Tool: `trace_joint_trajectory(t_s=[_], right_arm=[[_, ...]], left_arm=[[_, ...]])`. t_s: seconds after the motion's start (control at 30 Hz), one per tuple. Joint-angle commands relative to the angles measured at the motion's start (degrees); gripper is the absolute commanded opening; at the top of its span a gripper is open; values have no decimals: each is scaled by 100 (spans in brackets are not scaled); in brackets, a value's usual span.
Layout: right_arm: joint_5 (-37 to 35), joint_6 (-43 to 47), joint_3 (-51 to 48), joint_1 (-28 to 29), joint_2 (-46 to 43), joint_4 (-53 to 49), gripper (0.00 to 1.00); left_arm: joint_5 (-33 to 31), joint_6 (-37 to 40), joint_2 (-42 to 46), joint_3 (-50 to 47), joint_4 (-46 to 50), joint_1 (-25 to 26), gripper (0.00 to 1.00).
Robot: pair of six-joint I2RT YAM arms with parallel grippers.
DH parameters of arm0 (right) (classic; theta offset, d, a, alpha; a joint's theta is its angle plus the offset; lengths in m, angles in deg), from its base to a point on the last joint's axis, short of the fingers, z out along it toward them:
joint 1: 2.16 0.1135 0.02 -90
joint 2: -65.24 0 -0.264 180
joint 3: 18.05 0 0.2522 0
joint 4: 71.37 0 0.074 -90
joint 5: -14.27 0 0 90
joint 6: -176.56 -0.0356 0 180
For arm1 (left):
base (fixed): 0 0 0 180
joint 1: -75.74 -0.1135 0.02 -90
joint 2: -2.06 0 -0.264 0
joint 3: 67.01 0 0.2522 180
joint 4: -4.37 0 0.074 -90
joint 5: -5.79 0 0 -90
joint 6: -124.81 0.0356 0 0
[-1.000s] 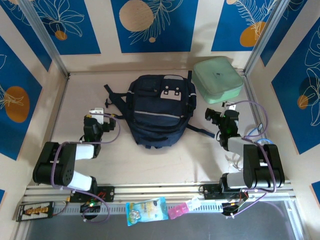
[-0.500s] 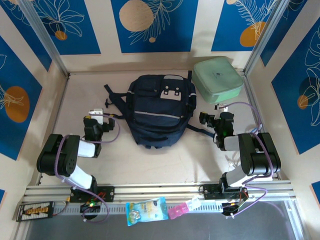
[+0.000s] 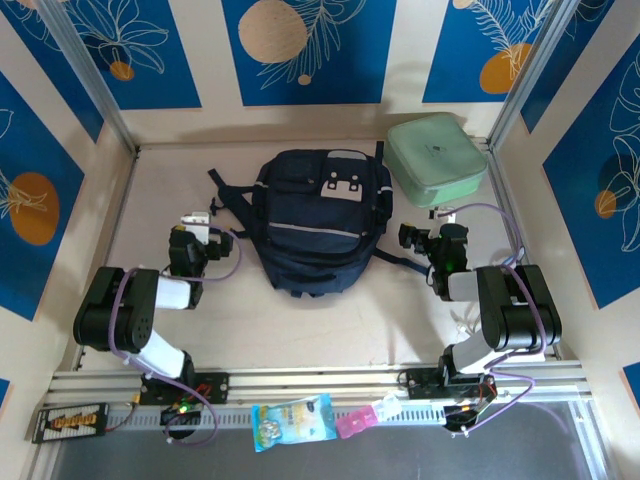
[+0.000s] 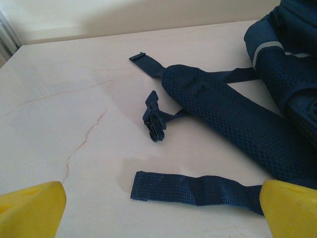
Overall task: Pack the student bag
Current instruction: Reset both arms
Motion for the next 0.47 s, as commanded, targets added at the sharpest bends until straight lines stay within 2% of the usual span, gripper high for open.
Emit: trace_joint_trajectory(t_s=[0.0,0.43], right_arm=[[-89,91,128,8,23,219,99],[-79,91,137,1,23,214,99]], left_arm=[[146,55,-19,89,53,-19,100],[262,-15,-37,108,66,-87,100]])
